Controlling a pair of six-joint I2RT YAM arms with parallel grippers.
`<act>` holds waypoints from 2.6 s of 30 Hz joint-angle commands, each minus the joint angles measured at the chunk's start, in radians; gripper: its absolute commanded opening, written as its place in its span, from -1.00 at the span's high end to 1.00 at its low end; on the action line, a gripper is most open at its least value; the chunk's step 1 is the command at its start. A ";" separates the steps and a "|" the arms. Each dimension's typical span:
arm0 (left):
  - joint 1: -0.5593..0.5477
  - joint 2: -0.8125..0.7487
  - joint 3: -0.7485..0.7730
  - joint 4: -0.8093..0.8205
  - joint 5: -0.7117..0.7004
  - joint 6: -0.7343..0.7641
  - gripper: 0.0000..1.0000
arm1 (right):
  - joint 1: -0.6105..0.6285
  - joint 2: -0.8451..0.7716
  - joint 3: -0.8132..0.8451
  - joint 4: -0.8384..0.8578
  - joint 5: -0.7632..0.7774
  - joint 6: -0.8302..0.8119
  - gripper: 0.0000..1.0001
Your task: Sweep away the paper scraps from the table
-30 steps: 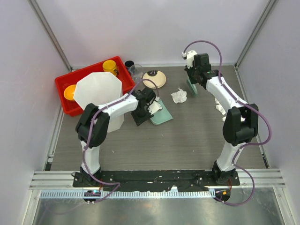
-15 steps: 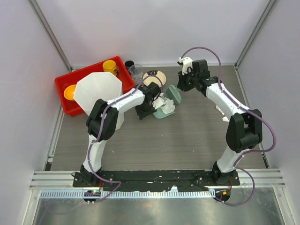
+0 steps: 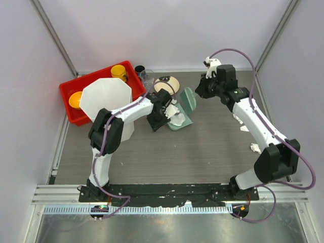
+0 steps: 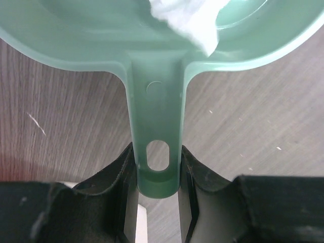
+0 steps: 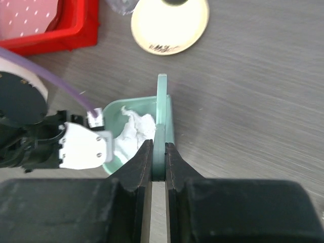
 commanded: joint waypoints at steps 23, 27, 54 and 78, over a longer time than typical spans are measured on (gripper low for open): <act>0.004 -0.456 0.164 -0.172 0.083 -0.082 1.00 | 0.001 -0.392 0.306 -0.038 0.383 -0.064 0.98; 0.006 -0.493 0.239 -0.218 0.032 -0.106 1.00 | 0.001 -0.384 0.291 -0.068 0.336 -0.059 0.98; 0.400 -0.784 0.353 -0.410 -0.454 0.016 1.00 | 0.001 -0.363 0.173 -0.071 0.158 -0.052 0.98; 0.320 -1.015 -0.077 -0.089 -0.914 1.020 1.00 | 0.001 -0.384 0.132 -0.021 0.084 -0.042 0.98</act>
